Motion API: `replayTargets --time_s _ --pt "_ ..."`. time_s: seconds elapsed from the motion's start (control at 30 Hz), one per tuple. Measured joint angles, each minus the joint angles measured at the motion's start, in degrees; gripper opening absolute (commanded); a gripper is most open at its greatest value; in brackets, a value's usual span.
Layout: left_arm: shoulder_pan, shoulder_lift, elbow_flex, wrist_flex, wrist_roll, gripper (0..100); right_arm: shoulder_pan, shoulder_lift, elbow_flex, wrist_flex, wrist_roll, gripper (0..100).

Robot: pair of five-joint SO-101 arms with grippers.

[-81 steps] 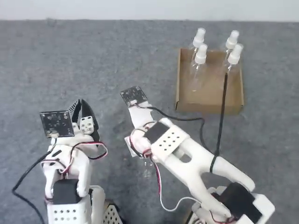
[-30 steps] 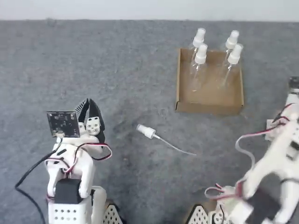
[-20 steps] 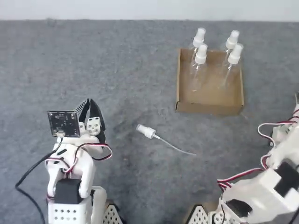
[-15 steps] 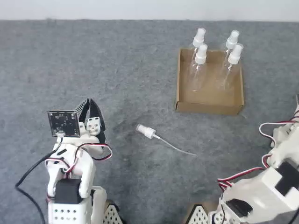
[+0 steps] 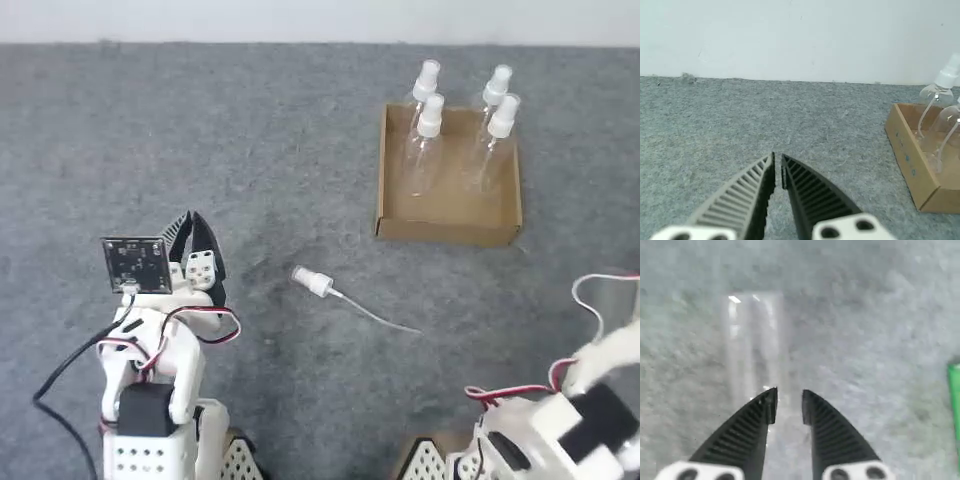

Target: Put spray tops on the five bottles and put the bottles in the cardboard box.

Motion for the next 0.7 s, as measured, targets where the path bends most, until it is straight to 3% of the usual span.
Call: replayTargets --time_s 0.13,0.3,0.7 --pt "0.0 0.0 0.0 0.0 0.0 1 4.2 0.0 6.2 -6.3 3.7 0.6" --pt "0.0 0.0 0.0 0.0 0.0 1 4.4 0.0 14.9 -11.6 5.7 0.6" --pt "0.0 0.0 0.0 0.0 0.0 1 -10.1 -1.7 22.8 -9.9 4.0 0.6"
